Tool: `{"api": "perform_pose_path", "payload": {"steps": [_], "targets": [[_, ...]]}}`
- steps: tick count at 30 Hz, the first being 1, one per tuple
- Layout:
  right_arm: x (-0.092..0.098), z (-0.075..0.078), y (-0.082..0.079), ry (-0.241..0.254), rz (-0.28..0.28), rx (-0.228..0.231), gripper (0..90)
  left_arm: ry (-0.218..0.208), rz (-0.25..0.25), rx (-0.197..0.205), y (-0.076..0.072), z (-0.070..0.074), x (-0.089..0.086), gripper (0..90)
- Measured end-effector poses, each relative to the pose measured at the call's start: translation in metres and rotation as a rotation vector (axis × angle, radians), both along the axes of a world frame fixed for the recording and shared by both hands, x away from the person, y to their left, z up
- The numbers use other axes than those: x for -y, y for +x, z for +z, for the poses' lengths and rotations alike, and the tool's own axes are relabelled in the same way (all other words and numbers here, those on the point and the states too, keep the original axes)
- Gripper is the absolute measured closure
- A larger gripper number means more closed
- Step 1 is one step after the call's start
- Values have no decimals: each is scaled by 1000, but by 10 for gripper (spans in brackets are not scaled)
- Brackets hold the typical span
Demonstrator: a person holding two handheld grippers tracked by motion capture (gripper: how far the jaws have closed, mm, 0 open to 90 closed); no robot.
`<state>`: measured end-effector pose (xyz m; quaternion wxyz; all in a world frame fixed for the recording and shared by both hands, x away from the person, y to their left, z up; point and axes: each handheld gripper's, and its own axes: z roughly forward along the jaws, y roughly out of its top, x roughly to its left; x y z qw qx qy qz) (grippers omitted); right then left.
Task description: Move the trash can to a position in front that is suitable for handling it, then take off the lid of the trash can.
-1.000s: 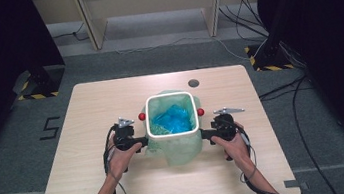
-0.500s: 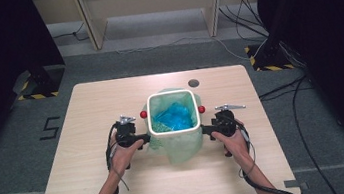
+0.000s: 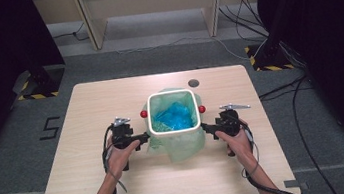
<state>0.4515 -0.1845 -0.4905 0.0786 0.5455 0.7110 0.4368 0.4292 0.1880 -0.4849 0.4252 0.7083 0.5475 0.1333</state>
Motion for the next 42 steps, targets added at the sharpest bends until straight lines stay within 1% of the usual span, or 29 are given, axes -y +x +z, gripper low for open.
{"api": "perform_pose_path", "payload": {"steps": [3, 4, 8, 11, 13, 14, 16, 18, 19, 21, 24, 26, 28, 31, 35, 38, 42], "targets": [[4, 1, -1, 3, -9, 3, 177, -7, 0, 9, -7, 0, -3, 185], [5, 2, -1, 1, -12, 3, 176, 0, -7, 9, -9, 1, -4, 183], [9, 4, -2, 5, -22, 6, 175, 2, -21, 18, -19, 3, -6, 174], [12, 6, -3, 5, -23, 16, 171, 8, -50, 23, -26, 5, -7, 172], [13, 7, -3, 9, -24, 12, 170, 5, -50, 24, -28, 5, -7, 172], [14, 7, -3, 8, -22, 18, 168, 10, -58, 25, -30, 6, -7, 172], [16, 7, -2, 17, -23, 11, 157, 12, -60, 32, -35, 6, -8, 172], [15, 7, -2, 12, -13, 14, 156, 31, -68, 36, -38, 5, -9, 172], [15, 7, -2, 11, -6, 14, 153, 31, -68, 36, -38, 5, -9, 172], [14, 8, -2, 13, 2, 13, 152, 51, -69, 47, -43, 5, -11, 172], [15, 11, -3, 13, 4, 14, 153, 53, -74, 55, -50, 8, -15, 172], [16, 16, -2, 2, 13, 18, 164, 50, -78, 61, -57, 11, -17, 172], [17, 22, -2, -10, 13, 33, 181, 56, -93, 70, -63, 14, -18, 168], [18, 35, -2, -24, 14, 53, 207, 65, -96, 86, -69, 19, -20, 165], [19, 50, 2, -42, 9, 62, 239, 49, -121, 111, -76, 25, -15, 164], [19, 63, 8, -36, -1, 81, 276, 43, -143, 126, -81, 30, -9, 164], [19, 82, 15, -22, -18, 103, 303, 27, -166, 153, -83, 39, -1, 164]]}}
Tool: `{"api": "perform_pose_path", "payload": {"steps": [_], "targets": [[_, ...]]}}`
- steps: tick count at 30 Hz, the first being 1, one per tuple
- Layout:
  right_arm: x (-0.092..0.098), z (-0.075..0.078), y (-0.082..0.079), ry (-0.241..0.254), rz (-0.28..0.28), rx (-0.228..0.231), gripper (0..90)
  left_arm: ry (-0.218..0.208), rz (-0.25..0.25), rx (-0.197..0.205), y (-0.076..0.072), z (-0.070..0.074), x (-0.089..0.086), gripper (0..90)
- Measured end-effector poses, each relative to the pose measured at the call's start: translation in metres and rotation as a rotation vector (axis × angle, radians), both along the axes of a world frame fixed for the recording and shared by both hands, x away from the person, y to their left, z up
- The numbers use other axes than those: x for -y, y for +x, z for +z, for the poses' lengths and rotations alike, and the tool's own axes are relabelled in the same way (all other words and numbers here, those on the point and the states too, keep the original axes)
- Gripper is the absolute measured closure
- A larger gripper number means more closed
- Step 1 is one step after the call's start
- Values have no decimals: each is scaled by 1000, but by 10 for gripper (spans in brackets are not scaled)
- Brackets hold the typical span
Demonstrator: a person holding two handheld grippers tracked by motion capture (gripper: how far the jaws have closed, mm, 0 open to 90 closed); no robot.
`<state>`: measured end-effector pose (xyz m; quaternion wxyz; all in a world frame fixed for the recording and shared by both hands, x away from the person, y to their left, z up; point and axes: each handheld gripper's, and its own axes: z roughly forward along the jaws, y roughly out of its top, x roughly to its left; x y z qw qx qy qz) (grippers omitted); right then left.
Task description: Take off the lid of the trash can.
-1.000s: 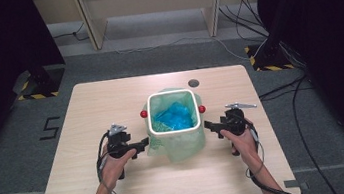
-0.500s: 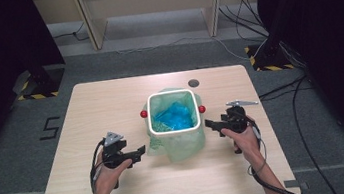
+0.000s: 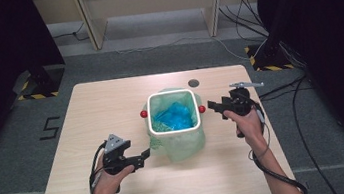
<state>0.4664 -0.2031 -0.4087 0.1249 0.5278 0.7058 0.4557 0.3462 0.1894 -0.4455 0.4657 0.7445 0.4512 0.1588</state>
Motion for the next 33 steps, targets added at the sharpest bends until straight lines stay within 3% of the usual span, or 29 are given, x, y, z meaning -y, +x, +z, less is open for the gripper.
{"api": "perform_pose_path", "payload": {"steps": [4, 9, 13, 16, 20, 25, 33], "targets": [[-9, 17, 6, 26, 17, 17, 330, -18, -33, 4, 3, 5, 10, 156], [-38, 27, 10, -37, 78, 36, 337, -2, -66, 19, 5, 10, 21, 156], [-59, 28, 15, -87, 120, 34, 379, 6, -70, 32, 10, 17, 28, 156], [-70, 31, 22, -129, 121, 24, 403, 18, -74, 37, 14, 20, 33, 156], [-80, 30, 31, -217, 114, 17, 465, 52, -79, 53, 18, 21, 41, 162], [-89, 23, 41, -279, 137, -29, 534, 107, -79, 56, 21, 16, 47, 173], [-92, 19, 41, -276, 141, -34, 672, 81, -73, 54, 27, 17, 45, 202]]}}
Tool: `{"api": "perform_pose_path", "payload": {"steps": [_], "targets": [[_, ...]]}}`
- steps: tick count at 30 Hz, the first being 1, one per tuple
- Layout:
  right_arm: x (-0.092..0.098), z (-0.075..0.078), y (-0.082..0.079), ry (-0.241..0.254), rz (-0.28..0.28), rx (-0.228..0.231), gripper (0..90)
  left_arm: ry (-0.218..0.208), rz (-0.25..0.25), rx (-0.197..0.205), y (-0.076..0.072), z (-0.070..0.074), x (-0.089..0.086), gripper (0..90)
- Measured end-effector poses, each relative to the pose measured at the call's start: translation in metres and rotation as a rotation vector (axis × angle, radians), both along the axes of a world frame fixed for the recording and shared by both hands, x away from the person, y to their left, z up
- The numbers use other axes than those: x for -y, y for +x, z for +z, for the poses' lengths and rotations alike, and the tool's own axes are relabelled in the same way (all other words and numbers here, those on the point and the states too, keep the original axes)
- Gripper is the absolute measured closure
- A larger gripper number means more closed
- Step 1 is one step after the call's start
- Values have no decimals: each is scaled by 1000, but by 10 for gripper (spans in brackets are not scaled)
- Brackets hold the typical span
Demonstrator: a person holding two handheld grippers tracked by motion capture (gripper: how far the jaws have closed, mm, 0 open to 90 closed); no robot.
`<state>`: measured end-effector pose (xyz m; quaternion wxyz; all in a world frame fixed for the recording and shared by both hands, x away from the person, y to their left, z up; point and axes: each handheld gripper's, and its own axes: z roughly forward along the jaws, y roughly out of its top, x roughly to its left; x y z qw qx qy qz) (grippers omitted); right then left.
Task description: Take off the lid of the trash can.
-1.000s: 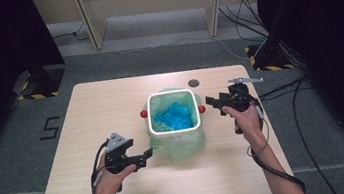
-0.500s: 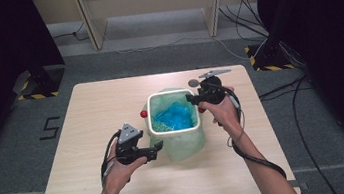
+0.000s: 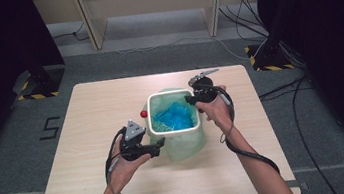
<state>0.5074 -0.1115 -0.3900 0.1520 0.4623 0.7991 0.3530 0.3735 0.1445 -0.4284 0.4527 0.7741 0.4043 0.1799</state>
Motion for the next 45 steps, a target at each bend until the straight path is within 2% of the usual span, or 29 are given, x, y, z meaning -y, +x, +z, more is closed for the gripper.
{"api": "perform_pose_path", "payload": {"steps": [2, 6, 10, 13, 17, 26, 29, 36, 41, 45], "targets": [[0, 1, -1, 3, -5, 10, 679, 1, -5, -7, 1, 0, 1, 208], [-1, 5, -3, 6, -12, 27, 691, 7, -9, 7, 0, 4, 2, 217], [-3, 16, -6, 16, -20, 64, 701, 14, -13, 22, -4, 7, 2, 236], [-5, 23, -10, 47, -11, 77, 705, 15, -13, 28, -6, 9, 2, 234], [-5, 29, -13, 56, -9, 97, 712, 17, -14, 36, -8, 13, 2, 231], [4, 35, -10, 154, -36, 65, 751, 24, -36, 51, -11, 19, 8, 221], [7, 37, -10, 156, -36, 61, 752, 36, -32, 65, -14, 19, 10, 215], [21, 43, -8, 183, -52, 69, 761, 27, -17, 50, -12, 17, 6, 207], [38, 45, -7, 202, -79, 67, 774, 14, -4, 42, -11, 15, 1, 199], [55, 43, -7, 198, -105, 62, 779, 3, -1, 31, -13, 11, -2, 197]]}}
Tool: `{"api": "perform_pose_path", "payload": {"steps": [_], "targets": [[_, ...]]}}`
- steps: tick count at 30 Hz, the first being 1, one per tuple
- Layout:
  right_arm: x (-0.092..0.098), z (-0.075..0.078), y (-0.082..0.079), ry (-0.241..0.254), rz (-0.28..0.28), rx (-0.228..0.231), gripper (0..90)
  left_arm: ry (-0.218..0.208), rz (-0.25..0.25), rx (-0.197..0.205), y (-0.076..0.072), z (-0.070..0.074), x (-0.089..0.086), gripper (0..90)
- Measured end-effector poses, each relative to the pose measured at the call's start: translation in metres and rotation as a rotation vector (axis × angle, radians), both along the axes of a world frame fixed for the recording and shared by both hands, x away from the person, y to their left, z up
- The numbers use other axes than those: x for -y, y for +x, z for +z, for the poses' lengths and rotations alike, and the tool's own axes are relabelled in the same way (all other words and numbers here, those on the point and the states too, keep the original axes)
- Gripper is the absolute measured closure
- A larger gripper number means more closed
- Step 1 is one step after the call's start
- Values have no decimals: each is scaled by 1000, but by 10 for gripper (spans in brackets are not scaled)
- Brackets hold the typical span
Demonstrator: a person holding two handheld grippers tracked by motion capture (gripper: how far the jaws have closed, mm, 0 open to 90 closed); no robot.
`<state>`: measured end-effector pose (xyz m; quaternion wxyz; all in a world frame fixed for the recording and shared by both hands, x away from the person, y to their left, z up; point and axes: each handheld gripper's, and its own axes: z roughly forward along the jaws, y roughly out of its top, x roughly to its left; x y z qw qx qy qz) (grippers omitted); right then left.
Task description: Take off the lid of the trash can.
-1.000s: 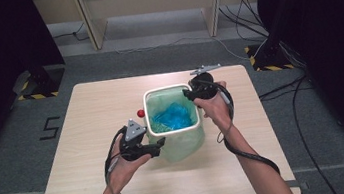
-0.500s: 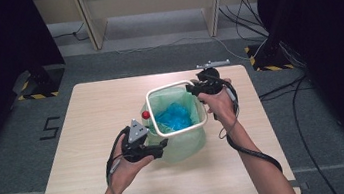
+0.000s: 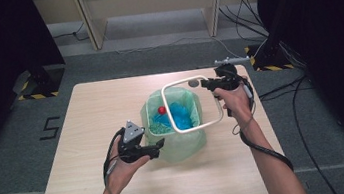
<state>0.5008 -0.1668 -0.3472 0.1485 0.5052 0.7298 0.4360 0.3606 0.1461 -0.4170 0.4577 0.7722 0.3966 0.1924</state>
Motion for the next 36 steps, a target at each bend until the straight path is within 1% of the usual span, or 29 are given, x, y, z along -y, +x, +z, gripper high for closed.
{"api": "perform_pose_path", "payload": {"steps": [2, 4, 6, 7, 11, 16, 18, 21, 24, 27, 28, 31, 34, 36], "targets": [[8, -3, 0, -5, -12, -4, 779, 1, 3, -5, 0, -2, -1, 196], [15, -7, 0, 3, -17, -21, 780, -9, 13, -16, 2, -5, -1, 194], [20, -11, 0, 12, -26, -30, 780, -5, 6, -14, 3, -5, 0, 192], [22, -12, 0, 9, -27, -26, 779, -2, 3, -11, 2, -5, 1, 192], [35, -12, -1, 22, -46, -29, 780, 1, 12, -15, 2, -7, -4, 190], [57, -10, -3, 32, -81, -26, 780, -3, 29, -25, 1, -11, -13, 188], [66, -10, -4, 44, -98, -25, 780, -4, 27, -33, 1, -13, -17, 188], [80, -11, -6, 48, -123, -30, 780, -26, 36, -59, 1, -18, -23, 187], [94, -14, -7, 56, -156, -36, 780, -21, 36, -47, 0, -19, -25, 186], [109, -22, -7, 51, -189, -47, 779, -25, 33, -40, -2, -19, -26, 185], [109, -22, -7, 51, -189, -47, 779, -25, 33, -40, -2, -19, -26, 184], [120, -30, -8, 50, -217, -66, 779, -23, 33, -45, -2, -22, -27, 184], [133, -42, -9, 30, -252, -86, 779, -19, 31, -55, -3, -26, -28, 182], [139, -50, -9, 32, -270, -103, 779, -13, 33, -64, -3, -30, -28, 182]]}}
